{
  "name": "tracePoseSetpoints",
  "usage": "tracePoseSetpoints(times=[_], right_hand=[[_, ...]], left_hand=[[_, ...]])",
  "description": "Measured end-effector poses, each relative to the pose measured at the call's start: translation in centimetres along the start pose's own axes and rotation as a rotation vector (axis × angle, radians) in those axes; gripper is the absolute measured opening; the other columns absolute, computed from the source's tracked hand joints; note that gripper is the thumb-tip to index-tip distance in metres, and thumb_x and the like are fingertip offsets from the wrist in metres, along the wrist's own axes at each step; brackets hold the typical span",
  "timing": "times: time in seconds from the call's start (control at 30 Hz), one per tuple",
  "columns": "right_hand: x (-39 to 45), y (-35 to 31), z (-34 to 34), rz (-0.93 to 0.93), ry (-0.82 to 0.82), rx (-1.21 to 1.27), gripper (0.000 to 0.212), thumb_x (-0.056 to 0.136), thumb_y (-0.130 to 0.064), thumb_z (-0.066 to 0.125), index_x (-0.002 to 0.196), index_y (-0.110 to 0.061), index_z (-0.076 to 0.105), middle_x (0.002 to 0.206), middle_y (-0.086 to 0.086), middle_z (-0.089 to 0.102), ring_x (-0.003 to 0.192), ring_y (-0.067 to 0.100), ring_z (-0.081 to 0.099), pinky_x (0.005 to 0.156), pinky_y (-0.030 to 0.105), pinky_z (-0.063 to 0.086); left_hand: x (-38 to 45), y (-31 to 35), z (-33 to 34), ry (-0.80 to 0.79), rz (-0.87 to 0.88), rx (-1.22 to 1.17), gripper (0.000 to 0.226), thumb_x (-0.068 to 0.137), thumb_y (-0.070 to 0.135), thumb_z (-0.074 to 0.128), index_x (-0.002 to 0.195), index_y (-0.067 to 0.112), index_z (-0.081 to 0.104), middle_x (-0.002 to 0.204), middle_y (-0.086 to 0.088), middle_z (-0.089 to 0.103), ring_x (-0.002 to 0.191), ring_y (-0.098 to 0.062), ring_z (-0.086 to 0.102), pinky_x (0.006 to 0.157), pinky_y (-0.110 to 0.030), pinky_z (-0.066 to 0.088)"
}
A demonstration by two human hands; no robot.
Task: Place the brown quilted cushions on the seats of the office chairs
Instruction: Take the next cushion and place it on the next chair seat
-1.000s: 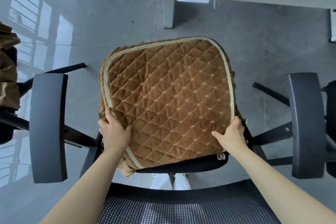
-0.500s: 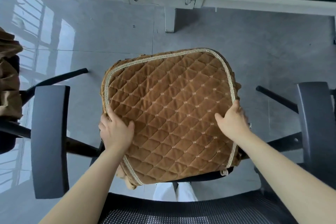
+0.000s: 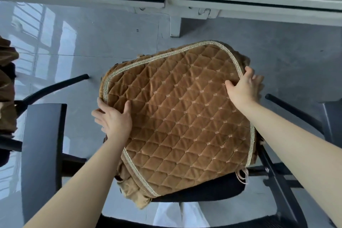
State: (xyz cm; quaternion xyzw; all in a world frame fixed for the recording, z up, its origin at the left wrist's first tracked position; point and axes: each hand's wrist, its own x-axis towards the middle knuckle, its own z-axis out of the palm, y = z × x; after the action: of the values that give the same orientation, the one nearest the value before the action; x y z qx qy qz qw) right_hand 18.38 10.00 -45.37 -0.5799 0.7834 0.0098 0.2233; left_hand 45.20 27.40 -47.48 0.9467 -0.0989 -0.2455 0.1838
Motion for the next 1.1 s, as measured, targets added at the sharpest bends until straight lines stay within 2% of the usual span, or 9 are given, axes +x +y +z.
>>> tracePoseSetpoints(times=[0.13, 0.2, 0.27, 0.37, 0.57, 0.7, 0.87, 0.97, 1.1], right_hand=[[-0.2, -0.9, 0.4, -0.019, -0.038, -0.237, 0.064, 0.086, -0.020, 0.064, 0.139, -0.009, 0.029, 0.145, 0.023, 0.022, 0.126, 0.047, 0.033, 0.100, 0.054, 0.035], [-1.6, -2.1, 1.2, -0.278, 0.002, -0.298, 0.073, 0.080, -0.013, 0.066, 0.142, -0.012, 0.027, 0.150, 0.021, 0.020, 0.132, 0.049, 0.028, 0.106, 0.054, 0.031], [-3.2, -3.6, 2.5, -0.635, -0.046, -0.291, 0.071, 0.086, -0.019, 0.061, 0.147, -0.021, 0.026, 0.157, 0.015, 0.015, 0.141, 0.046, 0.017, 0.114, 0.055, 0.023], [-4.1, -4.9, 5.0, -0.958, -0.232, -0.422, 0.059, 0.098, -0.044, 0.038, 0.150, -0.045, 0.009, 0.163, -0.004, -0.002, 0.148, 0.035, -0.006, 0.118, 0.058, 0.002], [-0.3, -2.4, 5.7, -0.702, -0.216, -0.449, 0.068, 0.087, -0.076, 0.020, 0.146, -0.055, -0.004, 0.162, -0.011, -0.011, 0.149, 0.028, -0.010, 0.114, 0.064, -0.003], [-0.1, 1.7, 4.5, -0.597, -0.117, -0.417, 0.063, 0.094, -0.064, 0.017, 0.151, -0.044, 0.000, 0.164, -0.002, -0.003, 0.150, 0.027, -0.005, 0.117, 0.059, 0.003], [-4.4, 4.9, 4.3, -0.448, -0.037, -0.264, 0.061, 0.101, -0.039, 0.032, 0.155, -0.027, 0.006, 0.163, 0.009, 0.000, 0.149, 0.034, -0.001, 0.118, 0.058, 0.010], [-9.6, 6.8, 5.6, -0.411, -0.121, -0.311, 0.070, 0.097, -0.052, 0.029, 0.155, -0.028, -0.004, 0.162, 0.012, -0.010, 0.148, 0.037, -0.008, 0.117, 0.060, 0.002], [-12.4, 9.5, 7.3, -0.444, -0.118, -0.417, 0.073, 0.095, -0.060, 0.027, 0.156, -0.026, 0.005, 0.162, 0.015, -0.002, 0.149, 0.038, 0.000, 0.115, 0.063, 0.012]], left_hand=[[0.0, 0.0, 0.0, 0.074, 0.148, 0.219, 0.078, 0.089, 0.038, 0.058, 0.151, 0.018, 0.016, 0.153, -0.016, 0.019, 0.139, -0.041, 0.021, 0.109, -0.059, 0.021], [-0.6, 1.2, 0.4, 0.035, 0.478, 0.325, 0.072, 0.089, 0.029, 0.053, 0.152, 0.023, 0.019, 0.157, -0.012, 0.018, 0.145, -0.037, 0.014, 0.112, -0.059, 0.015], [-1.0, 2.8, 1.4, -0.083, 0.748, 0.445, 0.066, 0.093, 0.039, 0.048, 0.153, 0.033, 0.020, 0.162, -0.003, 0.011, 0.150, -0.033, 0.000, 0.114, -0.065, 0.006], [0.0, 3.9, 2.8, -0.242, 0.825, 0.600, 0.065, 0.094, 0.065, 0.032, 0.152, 0.048, 0.008, 0.164, 0.010, -0.006, 0.149, -0.032, -0.017, 0.107, -0.075, -0.002], [3.0, 2.9, 2.8, -0.212, 0.808, 0.612, 0.075, 0.085, 0.081, 0.024, 0.151, 0.050, 0.008, 0.164, 0.014, 0.000, 0.151, -0.021, -0.014, 0.105, -0.077, -0.002], [4.1, 1.3, 1.9, -0.139, 0.684, 0.560, 0.076, 0.088, 0.076, 0.021, 0.154, 0.043, 0.003, 0.165, 0.012, -0.003, 0.151, -0.015, -0.011, 0.114, -0.067, -0.002], [1.4, -2.0, 1.6, -0.101, 0.636, 0.536, 0.079, 0.095, 0.063, 0.019, 0.157, 0.020, -0.004, 0.165, -0.002, -0.012, 0.150, -0.025, -0.017, 0.118, -0.059, -0.003], [-2.3, -4.7, 2.4, -0.098, 0.702, 0.610, 0.084, 0.096, 0.064, 0.021, 0.157, 0.011, -0.001, 0.164, -0.011, -0.009, 0.150, -0.031, -0.013, 0.119, -0.057, 0.001], [-5.8, -7.9, 4.2, -0.167, 0.759, 0.699, 0.090, 0.091, 0.066, 0.022, 0.156, 0.006, 0.007, 0.164, -0.016, -0.004, 0.151, -0.034, -0.007, 0.117, -0.062, 0.007]])
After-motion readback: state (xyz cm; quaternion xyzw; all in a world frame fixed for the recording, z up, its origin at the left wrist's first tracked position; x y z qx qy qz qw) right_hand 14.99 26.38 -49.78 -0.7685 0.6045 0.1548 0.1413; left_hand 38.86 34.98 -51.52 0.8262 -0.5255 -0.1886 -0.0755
